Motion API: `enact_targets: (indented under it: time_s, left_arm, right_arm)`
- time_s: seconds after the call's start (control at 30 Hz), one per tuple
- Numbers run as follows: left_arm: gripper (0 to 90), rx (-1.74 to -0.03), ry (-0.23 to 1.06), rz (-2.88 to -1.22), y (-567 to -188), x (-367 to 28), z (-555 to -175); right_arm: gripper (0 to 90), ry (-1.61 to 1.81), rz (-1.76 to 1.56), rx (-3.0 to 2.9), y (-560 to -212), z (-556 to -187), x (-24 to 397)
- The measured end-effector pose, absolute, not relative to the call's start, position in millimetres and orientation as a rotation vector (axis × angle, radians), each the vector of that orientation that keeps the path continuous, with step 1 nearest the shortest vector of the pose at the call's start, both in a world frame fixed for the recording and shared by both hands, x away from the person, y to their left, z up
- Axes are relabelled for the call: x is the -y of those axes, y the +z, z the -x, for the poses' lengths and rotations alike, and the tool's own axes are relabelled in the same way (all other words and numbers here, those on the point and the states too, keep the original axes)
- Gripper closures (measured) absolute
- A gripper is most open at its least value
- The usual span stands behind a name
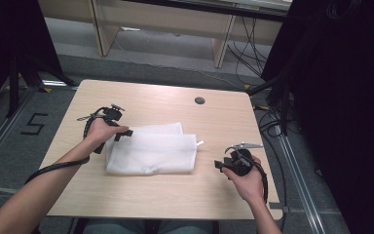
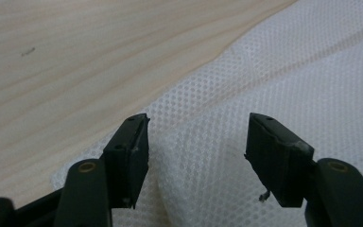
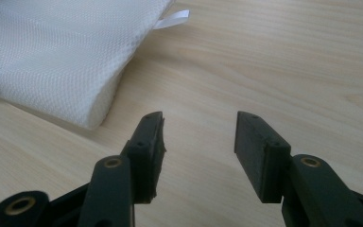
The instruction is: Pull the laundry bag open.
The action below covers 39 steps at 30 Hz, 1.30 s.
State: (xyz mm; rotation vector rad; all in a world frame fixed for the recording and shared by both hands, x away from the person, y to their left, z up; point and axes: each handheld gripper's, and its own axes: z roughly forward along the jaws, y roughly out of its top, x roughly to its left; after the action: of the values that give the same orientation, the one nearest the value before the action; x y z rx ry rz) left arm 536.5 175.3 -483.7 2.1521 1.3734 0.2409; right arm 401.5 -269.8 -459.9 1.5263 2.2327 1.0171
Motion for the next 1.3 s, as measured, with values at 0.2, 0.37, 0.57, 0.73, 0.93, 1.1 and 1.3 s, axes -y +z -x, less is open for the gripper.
enact_targets:
  time_s: [0.2, 0.37, 0.57, 0.73, 0.93, 1.1, 1.3]
  left_arm:
    - [44.0, -1.384, 0.255, -2.168, -492, -174, -536]
    - [47.5, -1.377, 0.276, -2.189, -494, -171, -534]
    - [56.7, -1.362, 0.340, -2.226, -494, -162, -528]
    - [71.2, -1.338, 0.372, -2.267, -492, -153, -523]
    - [80.1, -1.309, 0.370, -2.259, -490, -152, -522]
    - [81.3, -1.292, 0.351, -2.200, -478, -158, -517]
    - [81.7, -1.247, 0.308, -2.127, -459, -167, -508]
  right_arm:
    - [53.5, 1.018, -1.493, -2.298, -459, -403, 272]
    - [53.5, 1.029, -1.492, -2.301, -460, -403, 273]
    - [53.5, 0.975, -1.493, -2.262, -460, -402, 270]
    - [53.4, 0.958, -1.521, -2.261, -459, -401, 270]
    - [53.4, 0.998, -1.530, -2.247, -461, -401, 268]
    - [53.4, 0.967, -1.496, -2.258, -460, -402, 270]
    - [53.5, 0.994, -1.496, -2.249, -461, -402, 268]
